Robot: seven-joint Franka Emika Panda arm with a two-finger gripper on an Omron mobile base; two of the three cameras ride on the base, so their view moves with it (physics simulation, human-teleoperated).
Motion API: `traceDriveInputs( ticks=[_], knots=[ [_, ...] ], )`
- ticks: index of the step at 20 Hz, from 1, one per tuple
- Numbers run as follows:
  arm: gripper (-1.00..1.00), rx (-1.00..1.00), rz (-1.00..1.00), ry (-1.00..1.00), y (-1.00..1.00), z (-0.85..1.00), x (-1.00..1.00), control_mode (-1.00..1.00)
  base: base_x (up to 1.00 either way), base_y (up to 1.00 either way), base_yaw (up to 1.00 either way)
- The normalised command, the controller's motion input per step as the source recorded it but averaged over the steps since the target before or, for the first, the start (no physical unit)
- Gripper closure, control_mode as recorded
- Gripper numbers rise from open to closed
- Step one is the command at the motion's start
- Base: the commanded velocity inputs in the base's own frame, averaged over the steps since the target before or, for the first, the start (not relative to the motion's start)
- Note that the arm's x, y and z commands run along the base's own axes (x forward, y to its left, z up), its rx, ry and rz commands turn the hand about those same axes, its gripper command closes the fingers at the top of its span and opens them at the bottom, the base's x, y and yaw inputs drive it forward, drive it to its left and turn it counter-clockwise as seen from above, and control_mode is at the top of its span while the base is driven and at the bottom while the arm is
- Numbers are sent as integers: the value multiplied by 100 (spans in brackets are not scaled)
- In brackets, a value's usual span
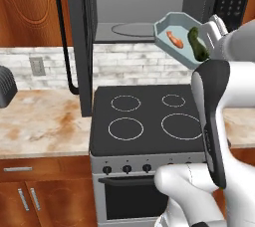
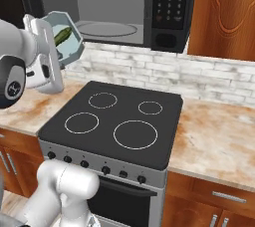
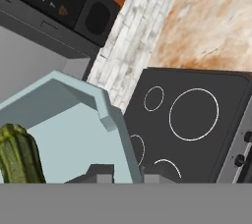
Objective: Place the tupperware containing the shrimp and squash meal in the microwave. Close the microwave door and press the start button to reheat the meal.
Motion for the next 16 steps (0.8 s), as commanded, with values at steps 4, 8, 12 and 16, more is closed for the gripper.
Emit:
traceDriveInputs(
  ticks=[4,8,12,16],
  knots=[
    [100,0,0,0,-3,1,41,-100,0,0,0],
    [100,0,0,0,-12,0,51,-100,0,0,0],
    [100,0,0,0,-16,0,53,-100,0,0,0],
    [100,0,0,0,-7,0,58,-100,0,0,0]
  ],
)
